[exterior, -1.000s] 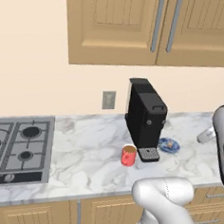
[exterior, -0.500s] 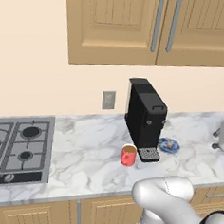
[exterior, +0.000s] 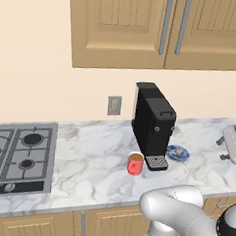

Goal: Take a sugar cube from the saucer and place it inside the coffee. Then, grab milk from the fridge and place it next to the coffee on the counter to sweeten the coffee.

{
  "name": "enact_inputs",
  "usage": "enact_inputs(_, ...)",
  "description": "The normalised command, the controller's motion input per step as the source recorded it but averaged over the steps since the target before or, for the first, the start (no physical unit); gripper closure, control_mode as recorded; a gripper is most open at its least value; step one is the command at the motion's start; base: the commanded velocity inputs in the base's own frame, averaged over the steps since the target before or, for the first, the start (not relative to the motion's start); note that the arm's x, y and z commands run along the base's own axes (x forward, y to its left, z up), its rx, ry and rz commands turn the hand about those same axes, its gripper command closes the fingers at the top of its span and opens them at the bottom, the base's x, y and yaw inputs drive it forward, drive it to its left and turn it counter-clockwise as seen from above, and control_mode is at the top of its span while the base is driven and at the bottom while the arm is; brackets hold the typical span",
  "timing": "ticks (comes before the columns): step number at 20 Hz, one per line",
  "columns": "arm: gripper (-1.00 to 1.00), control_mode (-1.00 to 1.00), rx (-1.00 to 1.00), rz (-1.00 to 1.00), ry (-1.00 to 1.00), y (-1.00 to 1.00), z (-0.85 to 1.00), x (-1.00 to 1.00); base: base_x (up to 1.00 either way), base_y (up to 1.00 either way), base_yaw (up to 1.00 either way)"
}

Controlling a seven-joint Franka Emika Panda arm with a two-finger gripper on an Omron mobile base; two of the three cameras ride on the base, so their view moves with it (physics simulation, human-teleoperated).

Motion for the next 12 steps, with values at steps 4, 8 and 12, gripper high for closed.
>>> enact_inputs(4,-1.0,-1.0,0.08,0.05,-0.05,0.04,-0.29,0.42,0.0,0.0,0.0)
enact_inputs(8,-1.0,-1.0,0.08,0.0,0.0,0.17,-0.25,0.37,0.0,0.0,0.0)
enact_inputs(12,-1.0,-1.0,0.04,0.0,0.0,0.16,-0.24,0.37,0.0,0.0,0.0)
